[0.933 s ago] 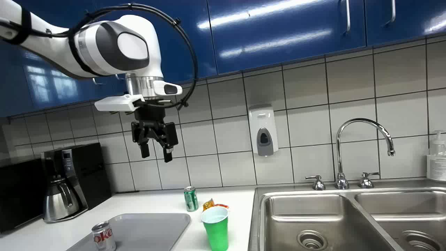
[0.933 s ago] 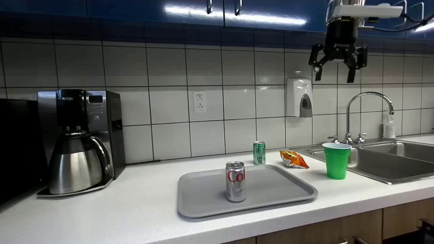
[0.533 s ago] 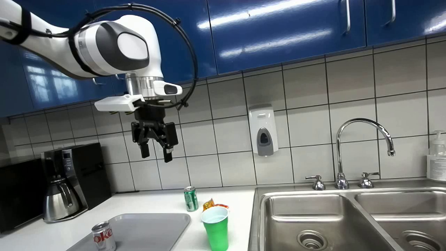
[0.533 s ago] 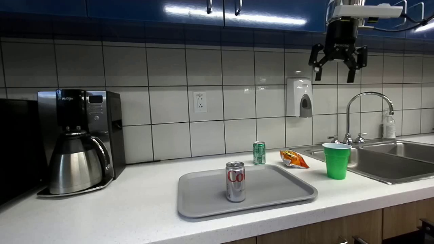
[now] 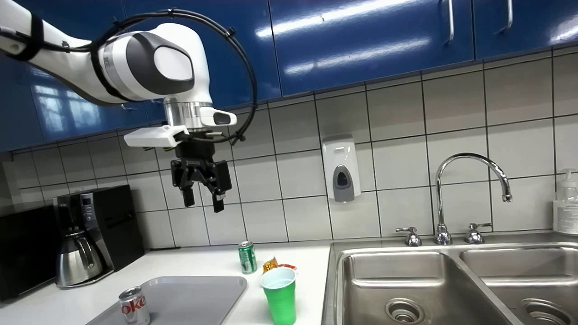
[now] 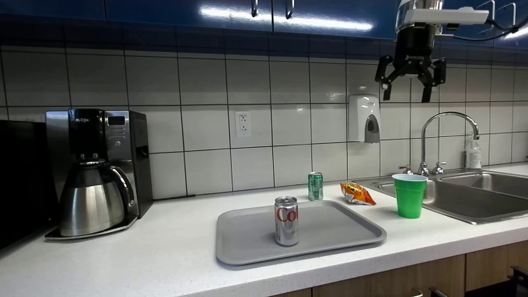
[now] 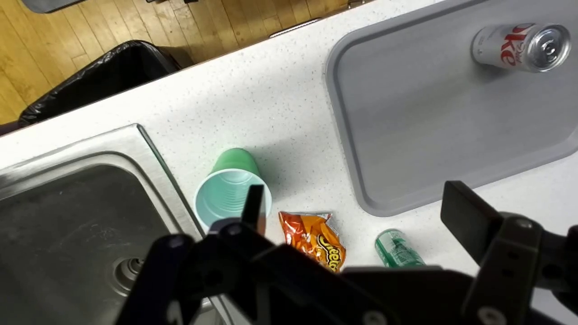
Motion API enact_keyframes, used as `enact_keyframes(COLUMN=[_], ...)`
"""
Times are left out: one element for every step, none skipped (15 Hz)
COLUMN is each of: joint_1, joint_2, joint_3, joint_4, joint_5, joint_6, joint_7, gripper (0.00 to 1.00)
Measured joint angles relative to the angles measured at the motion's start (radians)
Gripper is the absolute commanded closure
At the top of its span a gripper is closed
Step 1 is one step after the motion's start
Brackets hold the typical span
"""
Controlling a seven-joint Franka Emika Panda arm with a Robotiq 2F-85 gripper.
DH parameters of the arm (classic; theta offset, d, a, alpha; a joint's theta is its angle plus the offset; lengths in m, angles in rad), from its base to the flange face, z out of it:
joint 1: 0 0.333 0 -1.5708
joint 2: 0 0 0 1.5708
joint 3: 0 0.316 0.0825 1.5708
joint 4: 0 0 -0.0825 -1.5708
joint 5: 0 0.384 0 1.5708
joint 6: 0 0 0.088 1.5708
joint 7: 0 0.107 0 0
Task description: Put the green can on the tray
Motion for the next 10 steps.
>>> enact_keyframes(joint_1=[0.0,0.001,0.001,0.003,0.005,0.008,0.011,0.015,0.017,0.018], joint_2=[0.007,0.016,0.027,0.039,0.054,0.069,0.086,0.103,0.121,0.139], joint_3=[0.001,0.001,0.002,0.002,0.002,0.002,0.002,0.002,0.002,0.002], joint_4=[-0.002,-0.004,-0.005,-0.006,-0.007,-0.007,-0.007,-0.007,-0.007,-0.007], joint_5=[0.0,0.0,0.0,0.0,0.0,0.0,0.0,0.0,0.0,0.0], joint_6=[0.011,0.023,0.035,0.048,0.058,0.067,0.078,0.088,0.098,0.107], joint_7=[-0.003,-0.008,-0.014,-0.02,-0.027,-0.036,-0.047,-0.058,-0.069,-0.08], gripper=[0.0,0.0,0.0,0.0,0.0,0.0,0.0,0.0,0.0,0.0])
